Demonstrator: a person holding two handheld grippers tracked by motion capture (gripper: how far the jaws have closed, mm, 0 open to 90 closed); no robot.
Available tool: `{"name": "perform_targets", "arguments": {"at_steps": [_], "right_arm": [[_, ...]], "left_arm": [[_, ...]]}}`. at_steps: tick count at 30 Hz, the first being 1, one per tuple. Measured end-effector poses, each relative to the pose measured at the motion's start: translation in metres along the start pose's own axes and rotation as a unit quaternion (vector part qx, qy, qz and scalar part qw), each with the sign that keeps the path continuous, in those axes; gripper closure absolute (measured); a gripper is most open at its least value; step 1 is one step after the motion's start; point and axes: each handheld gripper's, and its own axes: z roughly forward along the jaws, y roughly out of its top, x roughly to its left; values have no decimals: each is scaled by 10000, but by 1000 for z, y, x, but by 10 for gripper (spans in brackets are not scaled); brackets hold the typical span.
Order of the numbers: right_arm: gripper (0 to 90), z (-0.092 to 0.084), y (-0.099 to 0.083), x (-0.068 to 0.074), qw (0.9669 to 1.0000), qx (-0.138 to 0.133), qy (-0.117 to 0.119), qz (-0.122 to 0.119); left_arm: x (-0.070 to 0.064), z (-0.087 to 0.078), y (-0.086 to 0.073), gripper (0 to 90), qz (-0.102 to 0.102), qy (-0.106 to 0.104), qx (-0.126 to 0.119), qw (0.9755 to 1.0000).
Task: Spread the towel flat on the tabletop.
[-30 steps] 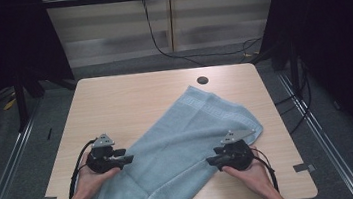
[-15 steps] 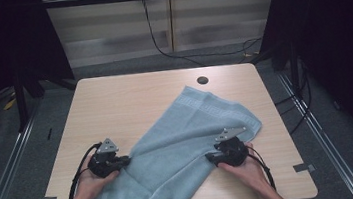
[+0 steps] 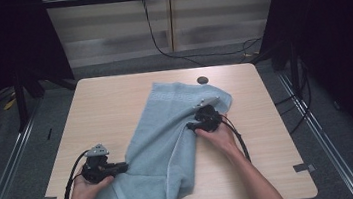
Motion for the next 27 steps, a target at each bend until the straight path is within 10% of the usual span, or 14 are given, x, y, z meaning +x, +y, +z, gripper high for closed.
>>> {"name": "perform_targets", "arguments": {"at_steps": [5, 9, 15, 19, 27], "right_arm": [[439, -4, 16, 12, 9999, -54, -81, -117], [429, -34, 11, 30, 9984, -432, 342, -152], [420, -40, -15, 61, 9944, -271, 976, -300], [411, -25, -28, 79, 9947, 22, 763, -685], [850, -38, -31, 82, 9960, -93, 265, -846]], "left_arm": [[-11, 3, -1, 858, 60, -78, -7, 10000], [-11, 4, -2, 858, 30, -64, -25, 10000], [-13, 6, -1, 857, 39, -13, -30, 10000], [-13, 6, -1, 857, 37, 16, -36, 10000], [-12, 3, -2, 861, -31, 137, -95, 9999]]}}
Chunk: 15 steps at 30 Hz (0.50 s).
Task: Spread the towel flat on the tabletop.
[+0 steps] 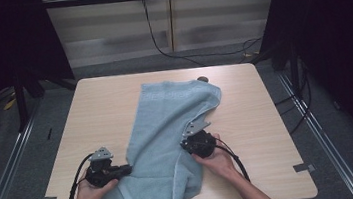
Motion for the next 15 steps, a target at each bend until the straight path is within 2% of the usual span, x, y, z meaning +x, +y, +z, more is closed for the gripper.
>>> {"name": "perform_targets", "arguments": {"at_steps": [2, 5, 8, 9, 11, 14, 15], "right_arm": [[863, -12, -4, -8, 9997, -110, 73, 204], [871, -39, -12, -19, 9985, -359, -5, 403], [873, -73, -29, -32, 9961, -613, -186, 608], [874, -80, -34, -35, 9954, -647, -219, 667], [874, -97, -50, -41, 9933, -724, -215, 870], [872, -107, -68, -40, 9931, -658, -215, 943], [869, -109, -74, -39, 9934, -619, -226, 940]], "left_arm": [[0, -1, 0, 861, -20, -16, -5, 10000], [1, -1, 0, 862, -64, 2, -38, 10000], [1, -2, 0, 862, -116, -21, -45, 9999], [1, -3, 1, 861, -107, -61, -37, 9999], [0, -4, 2, 861, -214, -256, -185, 9993], [-13, -3, 5, 853, -168, -421, -171, 9988], [-20, -3, 6, 853, -47, -501, -147, 9986]]}}
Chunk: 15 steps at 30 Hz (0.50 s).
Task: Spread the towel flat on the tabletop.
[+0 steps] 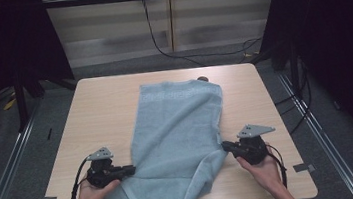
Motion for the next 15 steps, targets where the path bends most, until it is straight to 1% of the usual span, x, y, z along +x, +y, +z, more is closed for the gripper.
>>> {"name": "perform_targets", "arguments": {"at_steps": [2, 4, 6, 7, 8, 9, 10, 11, 12, 13, 14, 15], "right_arm": [[845, -4, -9, -2, 9999, 83, -53, 87], [819, -10, -16, -6, 9997, 146, -105, 179], [776, -16, -22, -8, 9993, 167, -228, 252], [753, -20, -24, -8, 9992, 159, -245, 281], [721, -25, -25, -7, 9991, 83, -258, 320], [709, -28, -24, -6, 9991, 3, -232, 346], [697, -30, -24, -4, 9991, -39, -174, 374], [675, -31, -22, 0, 9993, -109, -88, 350], [655, -31, -19, 5, 9993, -140, 24, 340], [652, -29, -16, 11, 9994, -161, 138, 269], [642, -27, -12, 16, 9994, -174, 212, 198], [627, -24, -7, 22, 9992, -184, 309, 153]], "left_arm": [[-13, 1, 0, 851, 207, -146, 55, 9997], [-21, -1, -1, 847, 275, -274, 32, 9992], [-24, -5, -1, 827, 326, -301, -43, 9990], [-24, -8, -1, 812, 289, -278, -120, 9991], [-21, -11, 0, 780, 250, -265, -184, 9992], [-19, -12, 0, 746, 191, -256, -235, 9992], [-15, -13, 2, 704, 123, -209, -272, 9993], [-10, -13, 4, 673, 81, -80, -334, 9994], [-6, -14, 7, 670, 27, -60, -418, 9991], [-1, -13, 11, 669, 3, -69, -459, 9989], [3, -10, 15, 664, 26, -23, -463, 9989], [6, -4, 21, 656, 154, 39, -373, 9992]]}}
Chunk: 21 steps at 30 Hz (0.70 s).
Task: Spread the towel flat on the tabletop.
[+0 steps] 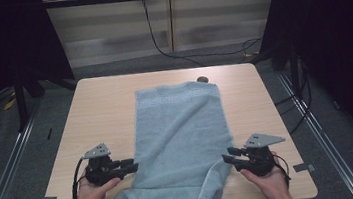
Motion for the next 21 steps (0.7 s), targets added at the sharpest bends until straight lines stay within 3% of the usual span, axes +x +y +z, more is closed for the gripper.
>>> {"name": "perform_targets", "arguments": {"at_steps": [1, 3, 6, 7, 8, 10, 12, 14, 15, 17, 19, 21], "right_arm": [[617, 5, 5, 6, 9999, 19, 166, -34], [586, 14, 11, 16, 9993, 67, 342, -153], [516, 32, 14, 27, 9981, 340, 455, -246], [476, 39, 11, 29, 9973, 486, 500, -250], [440, 43, 8, 30, 9966, 601, 470, -303], [405, 50, 2, 31, 9950, 824, 413, -376], [412, 54, -4, 30, 9937, 964, 352, -453], [436, 59, -9, 27, 9927, 1083, 283, -439], [473, 61, -12, 25, 9928, 1032, 232, -554], [504, 63, -8, 20, 9931, 1050, 186, -486], [506, 71, -3, 13, 9931, 1016, 168, -566], [508, 82, 4, 6, 9937, 948, 139, -583]], "left_arm": [[1, 5, 3, 629, 53, -19, 103, 9999], [3, 23, 6, 570, 140, 192, 408, 9989], [3, 39, 1, 477, 389, 427, 699, 9959], [2, 40, -1, 459, 452, 459, 689, 9955], [0, 41, -1, 486, 558, 577, 710, 9942], [-3, 41, -1, 689, 841, 767, 792, 9903], [-1, 41, -1, 820, 907, 799, 795, 9895], [2, 43, 1, 845, 881, 885, 754, 9893], [5, 42, 3, 849, 903, 943, 775, 9884], [11, 43, 4, 848, 771, 941, 728, 9899], [18, 41, 7, 849, 723, 1061, 746, 9889], [28, 40, 9, 848, 550, 1117, 693, 9898]]}}
